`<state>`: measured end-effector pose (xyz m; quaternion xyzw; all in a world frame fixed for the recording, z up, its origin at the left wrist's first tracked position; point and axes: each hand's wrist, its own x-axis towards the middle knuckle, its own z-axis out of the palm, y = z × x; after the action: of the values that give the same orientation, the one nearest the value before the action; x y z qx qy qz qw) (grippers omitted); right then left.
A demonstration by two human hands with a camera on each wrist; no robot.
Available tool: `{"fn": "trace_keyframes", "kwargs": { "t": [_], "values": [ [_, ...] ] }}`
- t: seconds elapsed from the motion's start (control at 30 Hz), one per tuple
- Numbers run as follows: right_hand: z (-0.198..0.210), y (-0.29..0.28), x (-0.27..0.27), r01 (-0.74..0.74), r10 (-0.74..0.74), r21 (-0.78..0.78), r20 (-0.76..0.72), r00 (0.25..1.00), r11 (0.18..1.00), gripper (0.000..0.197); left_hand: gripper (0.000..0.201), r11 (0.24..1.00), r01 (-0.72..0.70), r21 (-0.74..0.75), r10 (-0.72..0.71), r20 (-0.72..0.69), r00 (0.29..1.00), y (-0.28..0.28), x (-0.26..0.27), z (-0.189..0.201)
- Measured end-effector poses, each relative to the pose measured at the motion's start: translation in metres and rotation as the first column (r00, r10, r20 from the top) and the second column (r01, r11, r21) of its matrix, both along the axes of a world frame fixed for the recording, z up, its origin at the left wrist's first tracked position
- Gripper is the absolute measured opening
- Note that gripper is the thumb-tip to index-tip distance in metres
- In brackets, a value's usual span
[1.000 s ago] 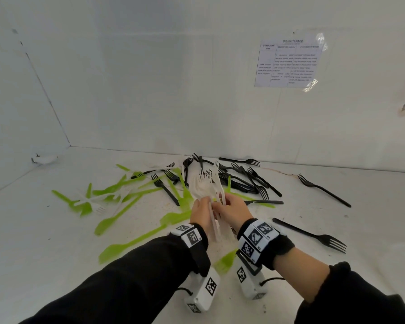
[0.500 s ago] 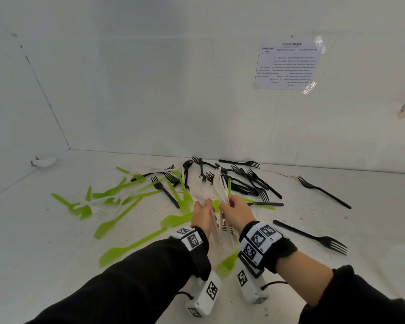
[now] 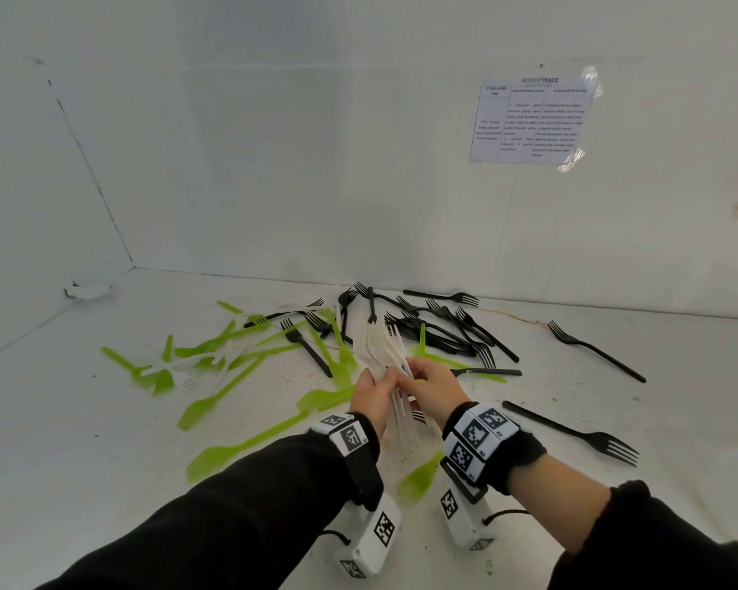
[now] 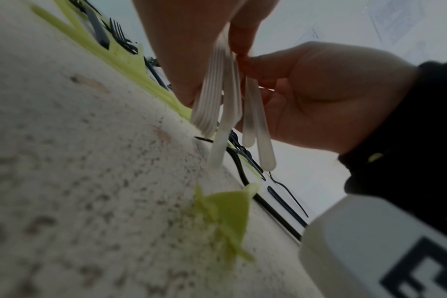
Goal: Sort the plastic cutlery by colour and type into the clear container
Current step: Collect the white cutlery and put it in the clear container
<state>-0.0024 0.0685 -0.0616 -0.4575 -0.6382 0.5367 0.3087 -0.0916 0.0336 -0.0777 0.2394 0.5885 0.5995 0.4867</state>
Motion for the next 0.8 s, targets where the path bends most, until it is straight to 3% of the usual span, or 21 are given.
{"fn": "trace_keyframes", "kwargs": {
  "t": [0.13, 0.3, 0.43, 0.53, 0.67, 0.8],
  "values": [
    [0.0, 0.001, 0.001, 0.026, -0.028, -0.043, -0.055, 0.998, 0.999, 0.025, 0.019, 0.999, -0.032, 0.028, 0.033, -0.044, 0.998, -0.001, 0.0, -0.002],
    [0.007, -0.003, 0.002, 0.041, -0.04, 0.011, -0.064, 0.997, 0.999, 0.016, 0.01, 0.999, -0.027, 0.033, 0.029, -0.067, 0.997, -0.001, 0.002, -0.004],
    [0.005, 0.0, 0.001, 0.181, -0.178, 0.049, -0.057, 0.982, 0.982, 0.009, 0.009, 0.997, -0.06, 0.041, 0.062, -0.056, 0.996, 0.0, 0.003, -0.002],
    [0.0, -0.001, 0.001, 0.137, -0.137, -0.005, -0.023, 0.99, 0.991, 0.004, 0.01, 0.998, -0.061, 0.014, 0.061, -0.009, 0.998, 0.0, 0.003, 0.001],
    [0.0, -0.01, -0.002, 0.06, -0.061, -0.02, -0.015, 0.998, 0.998, 0.014, 0.017, 0.998, -0.018, -0.056, 0.02, 0.037, 0.999, 0.0, 0.004, 0.005],
    [0.003, -0.009, -0.005, 0.119, -0.13, -0.127, -0.076, 0.989, 0.985, 0.007, 0.014, 0.999, -0.02, -0.025, 0.02, 0.026, 0.999, -0.004, 0.008, 0.002]
  ]
}}
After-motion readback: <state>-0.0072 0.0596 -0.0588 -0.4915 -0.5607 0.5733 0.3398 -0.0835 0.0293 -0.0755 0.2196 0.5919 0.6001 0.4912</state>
